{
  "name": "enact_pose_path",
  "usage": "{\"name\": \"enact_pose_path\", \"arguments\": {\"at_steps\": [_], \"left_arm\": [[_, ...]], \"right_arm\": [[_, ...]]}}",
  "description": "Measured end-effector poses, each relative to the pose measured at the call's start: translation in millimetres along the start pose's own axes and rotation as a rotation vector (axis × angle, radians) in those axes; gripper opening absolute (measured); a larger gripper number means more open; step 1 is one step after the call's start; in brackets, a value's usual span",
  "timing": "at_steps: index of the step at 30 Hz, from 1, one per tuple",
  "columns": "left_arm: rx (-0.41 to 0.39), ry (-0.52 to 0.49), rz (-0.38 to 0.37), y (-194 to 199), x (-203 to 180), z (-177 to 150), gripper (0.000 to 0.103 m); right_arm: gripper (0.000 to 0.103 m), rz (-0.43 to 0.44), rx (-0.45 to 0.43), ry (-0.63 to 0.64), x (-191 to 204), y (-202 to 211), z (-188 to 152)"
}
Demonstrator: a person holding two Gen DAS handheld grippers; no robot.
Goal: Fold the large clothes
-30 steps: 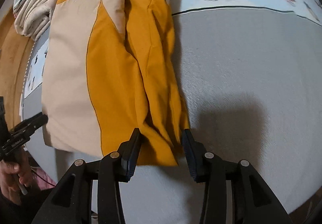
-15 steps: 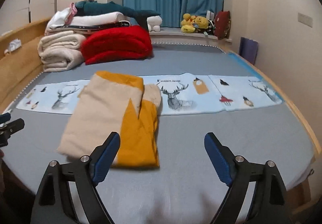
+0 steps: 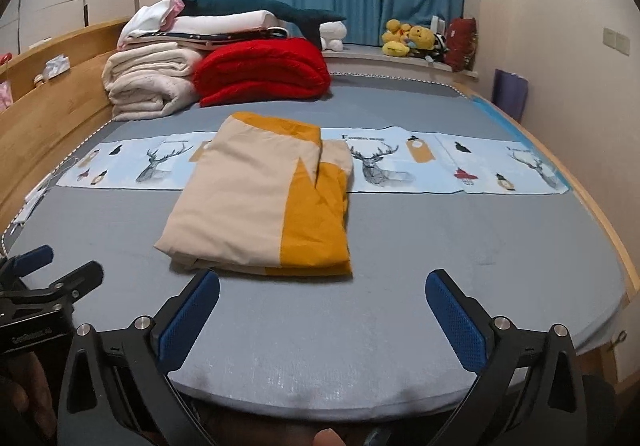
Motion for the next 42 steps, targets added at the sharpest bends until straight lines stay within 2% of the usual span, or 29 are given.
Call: {"name": "enact_pose_path", "arguments": {"at_steps": [13,42], "left_arm": [[0.028,0.007,-0.021,-8.6,-6.6,-4.2,0.101],[0.021,0.005,-0.009,-8.5,0.2,-2.6,0.101]], "right_arm": [[0.103,0.044,0.048,0.017,25.5,-23.2,-3.1],[0.103,0.043,0.037,0.053,35.6,-23.8,-1.3]]}}
Point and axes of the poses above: each gripper's, at about its wrist camera, not at the fingertips, and y roughly against the way its jaws point, x to its left, z to its top, the point moved 10 cm from there along -y, roughly the way its jaws point, and after that the axes turned 2 degrees about y, right-handed, at the moved point
